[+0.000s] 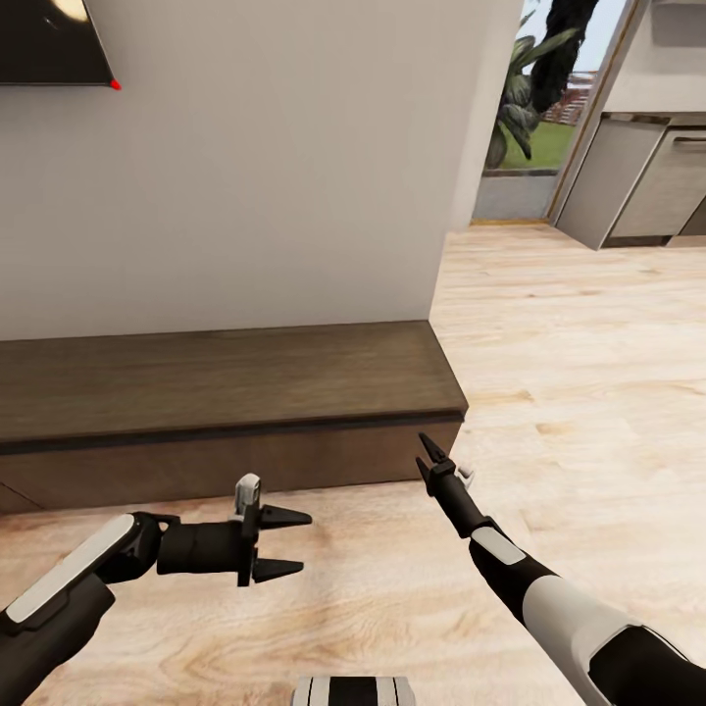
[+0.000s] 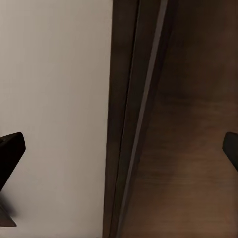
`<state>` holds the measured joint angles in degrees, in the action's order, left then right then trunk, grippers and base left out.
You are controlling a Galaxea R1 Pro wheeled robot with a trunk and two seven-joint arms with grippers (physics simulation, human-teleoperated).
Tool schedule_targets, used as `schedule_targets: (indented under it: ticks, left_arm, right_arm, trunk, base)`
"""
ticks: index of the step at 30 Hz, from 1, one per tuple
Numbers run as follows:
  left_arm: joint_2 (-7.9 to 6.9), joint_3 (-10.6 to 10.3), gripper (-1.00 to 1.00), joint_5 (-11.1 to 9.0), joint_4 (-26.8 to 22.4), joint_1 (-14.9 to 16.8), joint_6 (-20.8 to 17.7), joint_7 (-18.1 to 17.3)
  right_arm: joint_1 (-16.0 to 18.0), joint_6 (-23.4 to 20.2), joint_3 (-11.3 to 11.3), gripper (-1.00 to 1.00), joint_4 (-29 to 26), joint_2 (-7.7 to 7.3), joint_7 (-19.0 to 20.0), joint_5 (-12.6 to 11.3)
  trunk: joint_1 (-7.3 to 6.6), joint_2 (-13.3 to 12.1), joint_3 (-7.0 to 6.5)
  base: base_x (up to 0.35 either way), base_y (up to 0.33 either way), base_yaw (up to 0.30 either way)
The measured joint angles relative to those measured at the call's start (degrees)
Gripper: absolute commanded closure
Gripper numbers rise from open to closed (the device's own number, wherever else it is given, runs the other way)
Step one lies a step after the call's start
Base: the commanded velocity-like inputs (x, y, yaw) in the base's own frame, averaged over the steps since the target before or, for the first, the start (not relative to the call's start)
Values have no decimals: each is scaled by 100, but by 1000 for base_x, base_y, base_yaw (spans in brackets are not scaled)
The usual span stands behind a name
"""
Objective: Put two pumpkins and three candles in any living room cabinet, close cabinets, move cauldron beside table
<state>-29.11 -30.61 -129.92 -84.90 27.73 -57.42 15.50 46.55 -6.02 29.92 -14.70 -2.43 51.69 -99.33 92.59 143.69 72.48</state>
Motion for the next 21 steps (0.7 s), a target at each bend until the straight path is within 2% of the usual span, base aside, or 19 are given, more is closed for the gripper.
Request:
schedule_targets:
  ticks: [8,13,21]
  left_arm:
    - [0,48,-100,68,-151,0,1,1]
    - [13,52,-100,330,-155,0,-2,-4]
    - [21,46,-100,394,-156,0,1,-8]
  right_arm:
    - [-5,1,-1,-100,-8,-1,173,13]
    - [-9,3,-2,-100,-7,-8,260,17]
    - [-9,4,-2,-100,0,-17,268,18]
  trunk:
    - [-1,0,0]
    - [-2,0,0]
    - [-1,0,0]
  base:
    - [24,0,0]
    - [203,0,0]
    - [154,0,0]
